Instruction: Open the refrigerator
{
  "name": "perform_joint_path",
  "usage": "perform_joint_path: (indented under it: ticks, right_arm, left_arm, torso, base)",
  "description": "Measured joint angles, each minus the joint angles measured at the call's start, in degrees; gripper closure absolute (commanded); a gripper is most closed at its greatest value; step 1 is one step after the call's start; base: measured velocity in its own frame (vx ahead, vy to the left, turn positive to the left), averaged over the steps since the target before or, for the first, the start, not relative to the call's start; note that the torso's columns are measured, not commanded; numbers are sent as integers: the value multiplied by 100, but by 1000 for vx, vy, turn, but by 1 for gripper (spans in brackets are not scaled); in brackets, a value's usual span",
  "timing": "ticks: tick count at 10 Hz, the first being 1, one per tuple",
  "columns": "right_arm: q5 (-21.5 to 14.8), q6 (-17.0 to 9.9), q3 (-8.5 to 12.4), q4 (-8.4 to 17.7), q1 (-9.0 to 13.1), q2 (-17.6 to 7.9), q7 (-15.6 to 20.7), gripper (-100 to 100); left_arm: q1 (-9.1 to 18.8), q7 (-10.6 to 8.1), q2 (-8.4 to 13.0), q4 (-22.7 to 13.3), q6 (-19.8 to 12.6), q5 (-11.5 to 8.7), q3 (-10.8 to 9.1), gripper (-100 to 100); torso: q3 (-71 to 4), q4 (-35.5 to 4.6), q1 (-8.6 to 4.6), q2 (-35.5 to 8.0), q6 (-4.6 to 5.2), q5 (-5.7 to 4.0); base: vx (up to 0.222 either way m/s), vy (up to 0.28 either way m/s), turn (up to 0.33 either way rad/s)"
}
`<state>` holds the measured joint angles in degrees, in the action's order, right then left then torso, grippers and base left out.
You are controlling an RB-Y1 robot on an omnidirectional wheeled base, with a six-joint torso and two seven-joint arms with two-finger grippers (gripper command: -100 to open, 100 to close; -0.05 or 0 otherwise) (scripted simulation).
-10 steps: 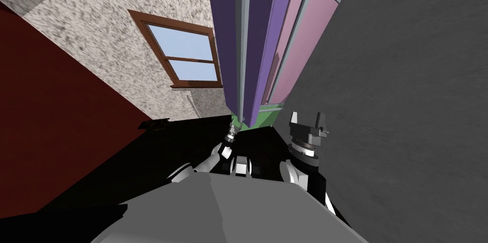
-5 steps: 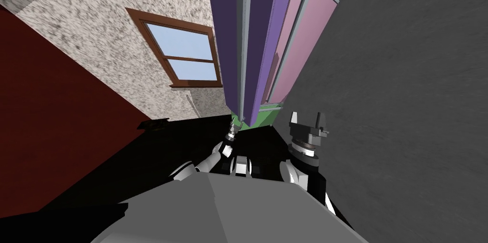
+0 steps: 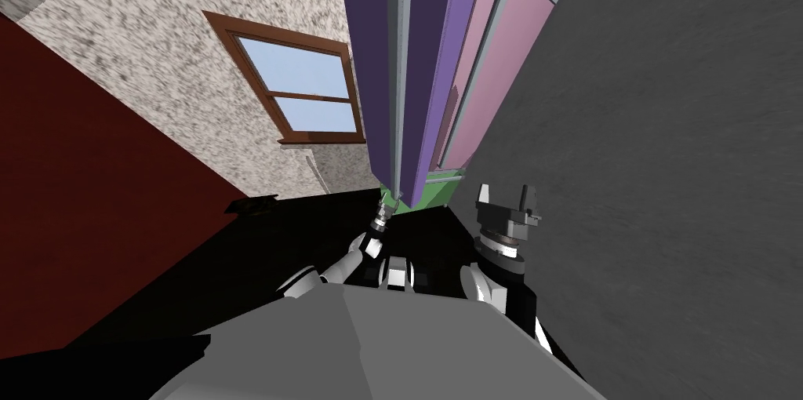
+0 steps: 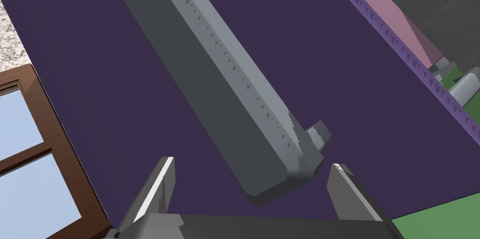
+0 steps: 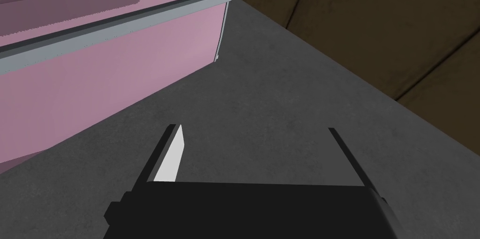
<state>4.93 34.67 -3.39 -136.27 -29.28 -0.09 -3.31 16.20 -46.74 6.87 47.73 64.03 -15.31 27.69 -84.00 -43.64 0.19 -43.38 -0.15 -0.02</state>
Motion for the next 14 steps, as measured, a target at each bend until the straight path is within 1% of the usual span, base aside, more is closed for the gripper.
perform_joint_path:
  ticks: [1,2,3,4,5,6,7,8,9,14]
  right_arm:
    - [0,0,0,0,-1,0,0,0]
    - [0,0,0,0,-1,0,0,0]
    - [0,0,0,0,-1,0,0,0]
    - [0,0,0,0,-1,0,0,0]
    - [0,0,0,0,-1,0,0,0]
    - [0,0,0,0,-1,0,0,0]
    - [0,0,0,0,-1,0,0,0]
    - [0,0,0,0,-1,0,0,0]
    - [0,0,0,0,-1,0,0,0]
    - [0,0,0,0,-1,0,0,0]
  left_arm:
    - [17,57,-51,43,-99,-4,-25,-100]
    - [-20,79,-17,187,-222,-7,-24,-100]
    - [39,60,-36,73,-184,-9,-30,-100]
    - [-16,67,-27,115,-149,-6,-29,-100]
    - [3,79,-53,83,-140,-4,-26,-100]
    - [-22,75,-26,141,-169,-5,-24,-100]
    - [22,56,-25,100,-184,-10,-27,-100]
    - [81,30,-39,-21,-121,-12,-34,-100]
    - [65,28,-32,-65,-127,-12,-33,0]
    - [-4,45,11,-150,-219,-21,-45,0]
  torso:
    - [7,-3,-6,-12,5,1]
    - [10,-15,-11,-17,-3,-3]
    - [6,-7,-11,-9,-2,-2]
    - [8,-2,-11,-14,1,-1]
    - [7,-5,-14,-11,8,-2]
    - [8,-7,-13,-13,3,-2]
    - [6,-12,-10,-9,1,-2]
    - [4,-4,-5,-5,-2,0]
    - [1,39,-7,5,4,2]
    - [-47,120,-28,90,19,0]
  base:
    - [-22,12,-12]
    - [-6,-1,7]
    - [11,-3,8]
    - [4,0,13]
    - [0,-3,-15]
    - [-8,-3,-5]
    - [0,0,0]
    - [12,-5,-6]
    - [13,-1,3]
    - [3,2,3]
